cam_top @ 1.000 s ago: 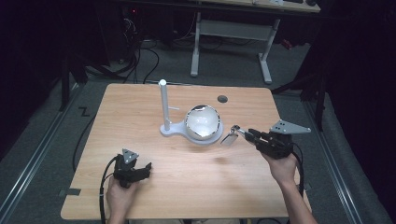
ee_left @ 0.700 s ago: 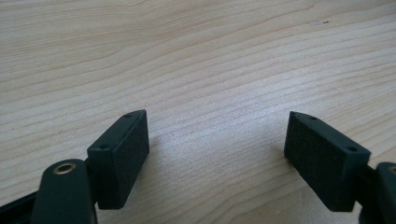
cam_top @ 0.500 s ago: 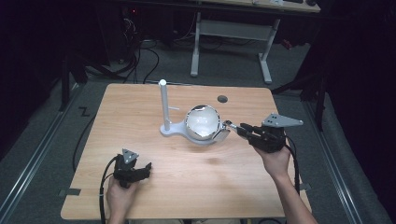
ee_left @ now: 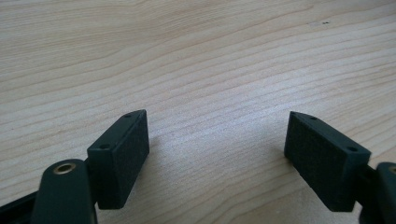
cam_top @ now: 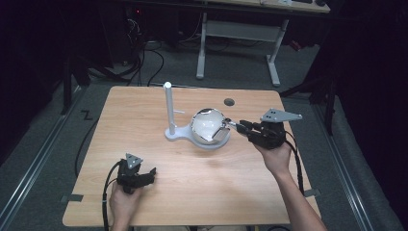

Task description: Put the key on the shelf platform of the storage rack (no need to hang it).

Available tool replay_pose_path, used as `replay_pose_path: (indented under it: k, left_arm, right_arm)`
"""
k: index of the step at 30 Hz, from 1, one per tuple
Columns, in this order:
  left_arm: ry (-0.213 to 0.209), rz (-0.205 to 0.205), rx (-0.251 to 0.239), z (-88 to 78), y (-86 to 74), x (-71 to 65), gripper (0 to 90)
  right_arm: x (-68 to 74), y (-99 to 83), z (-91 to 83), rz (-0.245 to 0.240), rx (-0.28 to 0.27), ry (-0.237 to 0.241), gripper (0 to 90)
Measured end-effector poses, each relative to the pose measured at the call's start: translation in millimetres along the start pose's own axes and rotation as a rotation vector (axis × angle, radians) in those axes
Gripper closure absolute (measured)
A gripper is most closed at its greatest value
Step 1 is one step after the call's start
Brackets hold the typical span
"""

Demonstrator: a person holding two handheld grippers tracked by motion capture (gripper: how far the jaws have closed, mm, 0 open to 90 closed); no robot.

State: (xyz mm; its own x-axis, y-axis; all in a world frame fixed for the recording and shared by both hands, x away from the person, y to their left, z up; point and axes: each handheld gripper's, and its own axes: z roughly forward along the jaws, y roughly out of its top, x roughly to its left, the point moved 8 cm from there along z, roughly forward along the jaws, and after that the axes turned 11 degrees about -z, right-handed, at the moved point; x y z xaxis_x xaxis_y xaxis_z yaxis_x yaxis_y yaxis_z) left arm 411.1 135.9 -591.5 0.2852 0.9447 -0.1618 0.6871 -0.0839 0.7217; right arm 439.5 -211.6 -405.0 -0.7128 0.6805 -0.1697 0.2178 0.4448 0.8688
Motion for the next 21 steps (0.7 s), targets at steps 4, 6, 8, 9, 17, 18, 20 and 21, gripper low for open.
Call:
replay_pose_path:
  k: [4, 6, 8, 9, 17, 18, 20, 21]
  left_arm:
    - [0.0, 0.0, 0.0, 0.0, 0.0, 0.0, 22.2]
    - [0.0, 0.0, 0.0, 0.0, 0.0, 0.0, 22.2]
    - [0.0, 0.0, 0.0, 0.0, 0.0, 0.0, 22.1]
    - [0.0, 0.001, 0.001, 0.0, 0.0, 0.0, 22.1]
    - [-0.001, 0.002, 0.002, 0.0, -0.1, -0.2, 22.1]
    - [0.0, 0.002, 0.001, 0.1, -0.1, -0.2, 22.1]
    - [0.0, 0.002, 0.001, 0.1, -0.1, -0.2, 22.1]
    - [0.0, 0.002, 0.001, 0.1, -0.1, -0.2, 22.2]
  right_arm:
    - [0.0, 0.9, 7.8, -0.004, 0.005, -0.014, 74.6]
    - [-0.2, 1.3, 12.5, -0.007, 0.009, -0.014, 74.6]
    - [-0.1, 2.2, 16.9, -0.005, 0.009, -0.012, 74.6]
    - [0.0, 2.5, 18.3, -0.001, 0.008, -0.011, 74.6]
    - [-0.9, -1.5, 35.4, 0.021, 0.033, 0.011, 74.6]
    - [-0.9, -2.3, 37.9, 0.023, 0.037, 0.013, 74.6]
    - [-1.1, -3.1, 41.1, 0.02, 0.041, 0.014, 74.5]
    - [-0.8, -3.4, 42.5, 0.025, 0.043, 0.015, 74.5]
